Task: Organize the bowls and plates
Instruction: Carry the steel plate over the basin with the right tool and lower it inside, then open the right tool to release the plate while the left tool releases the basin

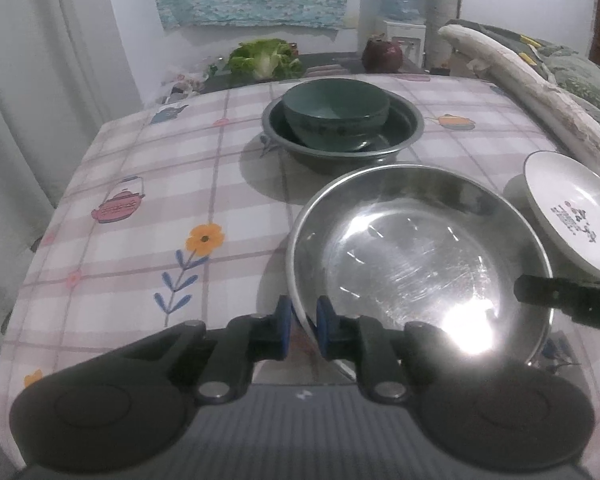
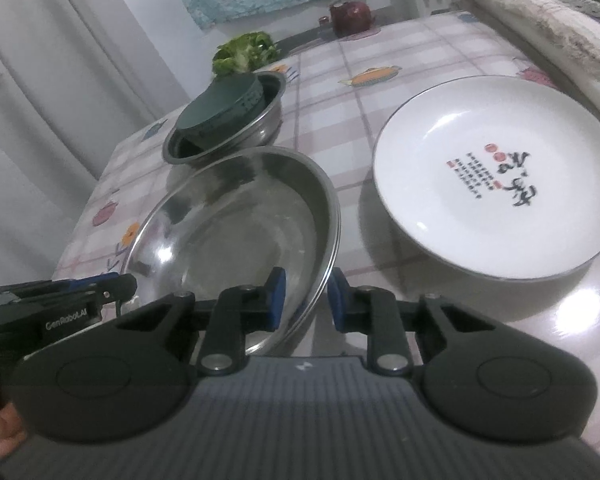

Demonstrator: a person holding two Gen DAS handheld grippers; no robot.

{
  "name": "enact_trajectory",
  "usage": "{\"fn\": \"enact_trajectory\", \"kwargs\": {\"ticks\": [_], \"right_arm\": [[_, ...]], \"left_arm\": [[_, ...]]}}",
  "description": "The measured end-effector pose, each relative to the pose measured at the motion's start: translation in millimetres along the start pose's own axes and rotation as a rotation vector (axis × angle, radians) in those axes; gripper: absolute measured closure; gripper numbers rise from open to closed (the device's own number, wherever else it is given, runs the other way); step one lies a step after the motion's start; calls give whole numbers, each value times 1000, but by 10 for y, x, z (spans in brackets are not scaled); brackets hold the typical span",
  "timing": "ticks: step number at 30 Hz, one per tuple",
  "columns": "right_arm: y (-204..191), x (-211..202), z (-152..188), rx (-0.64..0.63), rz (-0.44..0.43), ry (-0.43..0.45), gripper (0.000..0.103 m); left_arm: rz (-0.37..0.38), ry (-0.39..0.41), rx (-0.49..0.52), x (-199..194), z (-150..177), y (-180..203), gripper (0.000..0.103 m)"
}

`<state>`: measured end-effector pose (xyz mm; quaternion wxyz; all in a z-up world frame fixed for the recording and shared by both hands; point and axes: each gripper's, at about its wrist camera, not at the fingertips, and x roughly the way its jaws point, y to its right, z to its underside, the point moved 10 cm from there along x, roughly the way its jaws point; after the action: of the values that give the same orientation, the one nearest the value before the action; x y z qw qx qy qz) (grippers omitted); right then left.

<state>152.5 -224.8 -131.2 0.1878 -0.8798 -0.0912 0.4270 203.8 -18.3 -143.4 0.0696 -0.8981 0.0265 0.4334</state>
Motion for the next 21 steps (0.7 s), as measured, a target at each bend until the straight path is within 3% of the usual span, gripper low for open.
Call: {"fn": "enact_trajectory", "kwargs": {"ticks": [9, 13, 21], "right_arm": [[-180, 54, 48, -37, -29, -24, 79], [-184, 12, 54, -37, -30, -25, 79], [-122, -128, 45, -33, -16, -1, 58]], "left_arm": [[-2, -7, -26, -59, 29, -122, 86], [-7, 11, -13, -119, 12, -94, 76], [-34, 33, 7, -253, -15, -74, 66]]}}
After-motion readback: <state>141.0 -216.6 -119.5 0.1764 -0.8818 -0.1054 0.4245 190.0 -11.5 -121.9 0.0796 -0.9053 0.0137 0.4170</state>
